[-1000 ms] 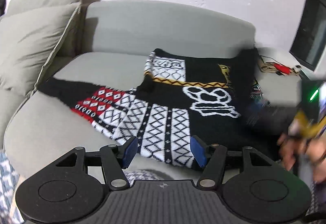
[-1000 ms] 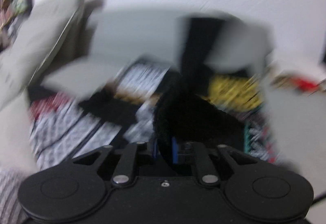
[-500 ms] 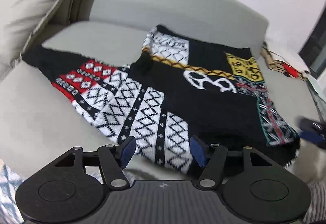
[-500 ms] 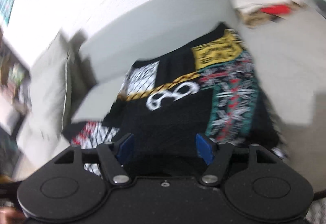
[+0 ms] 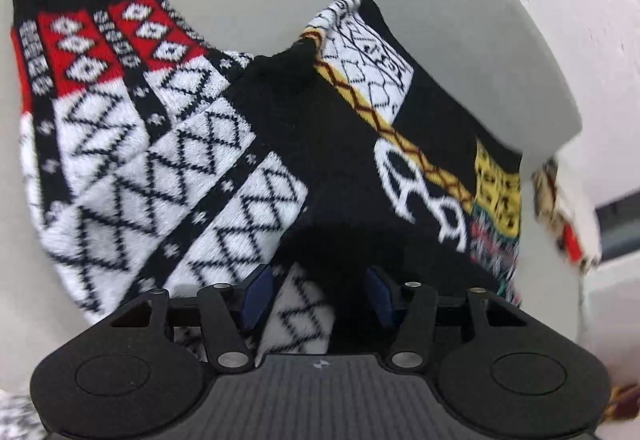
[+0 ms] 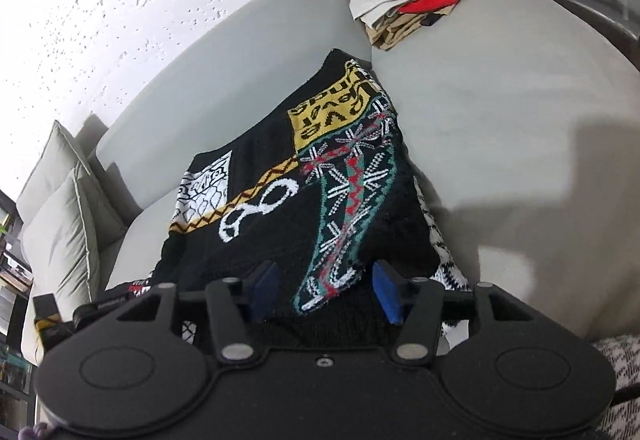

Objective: Fold clothes
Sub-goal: 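Fold the green-striped sleeve across the sweater body with the right gripper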

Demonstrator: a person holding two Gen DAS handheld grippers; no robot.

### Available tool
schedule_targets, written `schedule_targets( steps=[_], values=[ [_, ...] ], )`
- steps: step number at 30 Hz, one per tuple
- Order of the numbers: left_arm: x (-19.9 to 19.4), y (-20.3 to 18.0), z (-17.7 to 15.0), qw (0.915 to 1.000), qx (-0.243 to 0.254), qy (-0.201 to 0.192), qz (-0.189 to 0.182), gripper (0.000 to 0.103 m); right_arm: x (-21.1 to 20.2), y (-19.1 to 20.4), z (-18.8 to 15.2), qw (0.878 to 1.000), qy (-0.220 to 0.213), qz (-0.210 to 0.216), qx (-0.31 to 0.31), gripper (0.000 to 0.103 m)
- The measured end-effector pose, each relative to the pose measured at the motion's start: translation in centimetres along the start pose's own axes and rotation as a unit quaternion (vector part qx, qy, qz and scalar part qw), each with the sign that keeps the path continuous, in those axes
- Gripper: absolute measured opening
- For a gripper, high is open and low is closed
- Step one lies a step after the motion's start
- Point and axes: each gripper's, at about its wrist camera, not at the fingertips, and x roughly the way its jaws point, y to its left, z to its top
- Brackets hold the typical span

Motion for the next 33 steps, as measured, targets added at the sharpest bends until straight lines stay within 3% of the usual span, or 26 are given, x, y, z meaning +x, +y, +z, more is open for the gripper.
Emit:
schedule_targets(
  steps=[3, 5, 6, 7, 8, 11, 12, 13, 15, 20, 22, 24, 26, 29, 32, 33],
  values=[
    [1.2, -0.4, 0.9, 0.9999, -0.011, 0.001, 0.002, 0.051, 0.2, -0.1, 0.1, 1.0, -0.005, 0.0, -0.002, 0.053],
    [1.8, -1.0, 1.3, 0.9998, -0.001, -0.004, 0.019, 0.045, 0.3, -0.2, 0.2, 1.0, -0.009, -0.002, 0.001, 0.053],
    [1.9, -1.5, 1.4, 0.9994, 0.012, -0.008, 0.03, 0.03, 0.3, -0.3, 0.2, 1.0, -0.013, -0.007, 0.001, 0.053],
    [1.9, -1.9, 1.4, 0.9986, 0.029, -0.013, 0.043, 0.008, 0.2, -0.4, 0.3, 1.0, -0.018, -0.014, 0.0, 0.053],
    [1.6, -2.5, 1.2, 0.9974, 0.047, -0.02, 0.05, 0.006, 0.1, -0.5, 0.4, 0.999, -0.024, -0.023, -0.003, 0.053],
    [-0.2, -4.0, 0.2, 0.9914, 0.105, -0.054, 0.055, 0.006, -0.2, -0.8, 0.6, 0.998, -0.042, -0.048, -0.016, 0.052],
    [-1.1, -4.4, -0.3, 0.9889, 0.121, -0.066, 0.056, 0.006, -0.3, -0.8, 0.7, 0.997, -0.048, -0.055, -0.022, 0.048],
    [-1.9, -4.7, -0.8, 0.9867, 0.132, -0.074, 0.057, 0.006, -0.3, -0.9, 0.8, 0.996, -0.052, -0.061, -0.03, 0.033],
    [-3.6, -5.1, -1.8, 0.9819, 0.155, -0.092, 0.06, 0.006, 0.2, -0.8, 0.9, 0.994, -0.049, -0.072, -0.059, 0.013],
    [-5.5, -5.2, -3.3, 0.9697, 0.198, -0.115, 0.085, 0.007, 3.2, 0.6, 0.8, 0.986, -0.021, -0.09, -0.14, 0.012],
    [-4.1, -5.0, -2.7, 0.9651, 0.209, -0.111, 0.112, 0.007, 5.6, 0.8, -0.2, 0.973, 0.012, -0.133, -0.19, 0.011],
    [-2.3, -4.6, -2.1, 0.9634, 0.212, -0.094, 0.134, 0.007, 7.5, -0.1, -1.3, 0.964, 0.044, -0.158, -0.211, 0.0],
    [-0.4, -4.1, -1.5, 0.9618, 0.215, -0.073, 0.154, 0.007, 9.1, -0.9, -2.4, 0.954, 0.073, -0.18, -0.23, 0.0],
    [0.5, -4.1, -1.5, 0.9557, 0.232, -0.058, 0.172, 0.009, 8.4, -0.7, -1.7, 0.953, 0.077, -0.18, -0.23, 0.0],
    [-1.3, -4.2, -2.2, 0.95, 0.251, -0.059, 0.177, 0.018, 6.4, -0.7, -0.5, 0.966, 0.072, -0.157, -0.19, 0.002],
    [-2.2, -4.0, -2.3, 0.95, 0.25, -0.061, 0.177, 0.021, 5.2, -0.6, -0.1, 0.971, 0.061, -0.145, -0.177, 0.007]
  ],
)
